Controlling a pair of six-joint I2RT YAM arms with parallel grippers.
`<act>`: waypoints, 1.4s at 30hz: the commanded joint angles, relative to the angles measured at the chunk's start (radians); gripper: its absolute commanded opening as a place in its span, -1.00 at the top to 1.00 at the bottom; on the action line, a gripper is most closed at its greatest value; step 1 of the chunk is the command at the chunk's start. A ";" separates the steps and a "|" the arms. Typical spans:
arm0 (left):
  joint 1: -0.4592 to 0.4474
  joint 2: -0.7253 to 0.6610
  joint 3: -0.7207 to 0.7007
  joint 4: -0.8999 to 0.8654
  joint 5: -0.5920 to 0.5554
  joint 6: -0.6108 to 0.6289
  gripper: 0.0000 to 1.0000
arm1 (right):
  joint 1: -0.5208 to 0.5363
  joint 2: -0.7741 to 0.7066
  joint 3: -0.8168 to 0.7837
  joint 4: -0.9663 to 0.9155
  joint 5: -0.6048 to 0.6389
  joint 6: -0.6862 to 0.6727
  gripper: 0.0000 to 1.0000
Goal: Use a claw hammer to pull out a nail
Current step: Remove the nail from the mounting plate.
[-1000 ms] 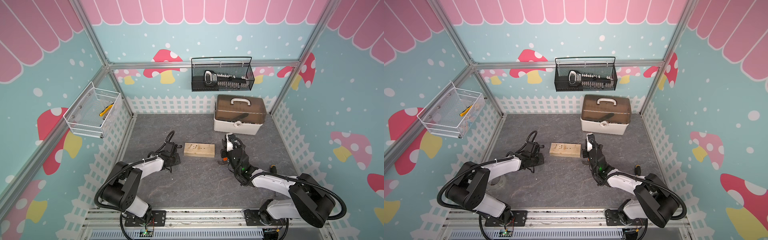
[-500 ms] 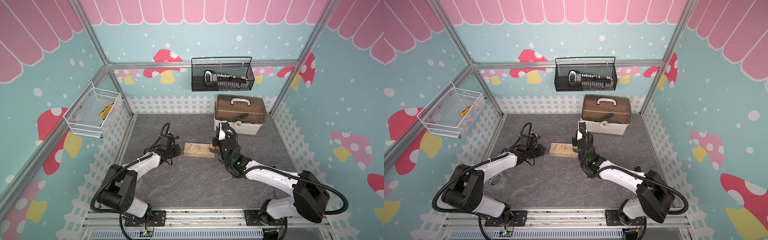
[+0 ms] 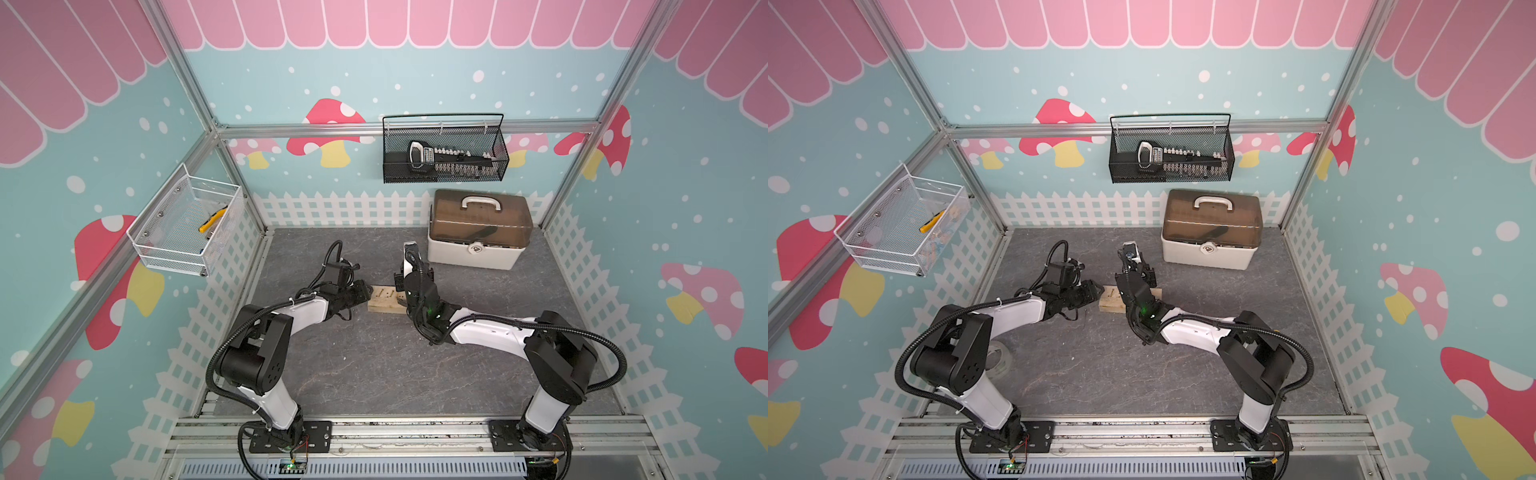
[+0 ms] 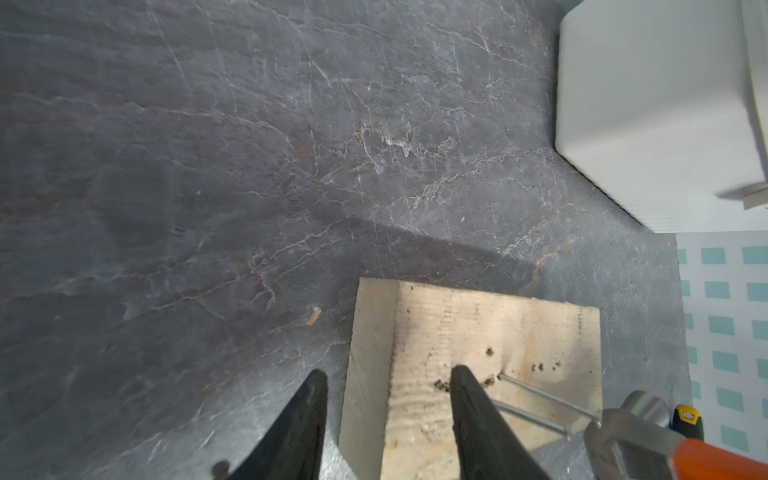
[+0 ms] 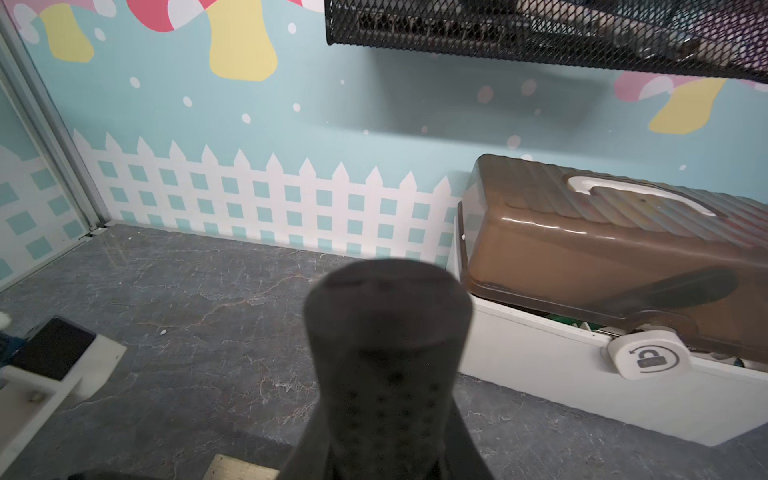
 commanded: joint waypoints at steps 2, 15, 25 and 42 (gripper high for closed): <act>0.003 0.024 0.020 0.047 0.025 -0.024 0.06 | 0.011 0.020 0.063 0.127 0.039 -0.050 1.00; 0.003 0.064 0.010 0.121 0.080 -0.070 0.12 | 0.023 0.110 0.113 0.223 0.072 -0.181 1.00; 0.003 0.082 0.017 0.126 0.093 -0.073 0.16 | 0.043 0.195 0.176 0.267 0.110 -0.263 1.00; 0.003 0.095 0.035 0.107 0.093 -0.064 0.19 | 0.049 0.226 0.214 0.268 0.208 -0.355 1.00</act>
